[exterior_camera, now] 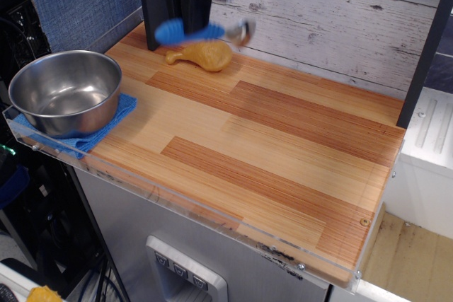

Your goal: Move the spoon to center of table

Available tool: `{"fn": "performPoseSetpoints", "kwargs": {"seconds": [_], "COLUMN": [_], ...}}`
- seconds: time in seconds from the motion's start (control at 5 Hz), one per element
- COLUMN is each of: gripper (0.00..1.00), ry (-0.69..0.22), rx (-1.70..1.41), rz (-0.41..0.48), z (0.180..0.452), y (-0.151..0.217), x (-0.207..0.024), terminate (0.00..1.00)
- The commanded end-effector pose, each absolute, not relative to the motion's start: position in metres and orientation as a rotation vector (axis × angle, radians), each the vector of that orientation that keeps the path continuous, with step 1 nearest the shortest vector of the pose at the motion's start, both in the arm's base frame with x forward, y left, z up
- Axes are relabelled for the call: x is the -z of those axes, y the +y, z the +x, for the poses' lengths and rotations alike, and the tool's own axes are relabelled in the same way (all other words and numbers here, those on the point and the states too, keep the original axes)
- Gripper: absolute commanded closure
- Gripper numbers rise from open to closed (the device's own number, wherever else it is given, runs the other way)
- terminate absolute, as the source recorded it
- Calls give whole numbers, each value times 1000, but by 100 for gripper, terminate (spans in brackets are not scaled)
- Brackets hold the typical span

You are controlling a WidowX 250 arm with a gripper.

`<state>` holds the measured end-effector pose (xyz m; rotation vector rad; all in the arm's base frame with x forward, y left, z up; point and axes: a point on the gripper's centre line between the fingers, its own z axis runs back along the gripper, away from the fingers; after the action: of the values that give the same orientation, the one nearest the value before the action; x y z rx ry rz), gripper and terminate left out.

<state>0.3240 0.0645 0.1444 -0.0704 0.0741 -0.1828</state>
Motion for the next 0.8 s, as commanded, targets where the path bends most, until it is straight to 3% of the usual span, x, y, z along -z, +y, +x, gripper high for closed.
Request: {"fn": "performPoseSetpoints", "kwargs": {"seconds": [0.0,0.2,0.6], "gripper": [100,100,100], "ry": [65,142,327], "rx": [202,196,225], "rz": [-30,-9,64], "z": [285,260,252], "y": [26,11,7], "x": [-183,-174,-141], "terminate": [0,0,0]}}
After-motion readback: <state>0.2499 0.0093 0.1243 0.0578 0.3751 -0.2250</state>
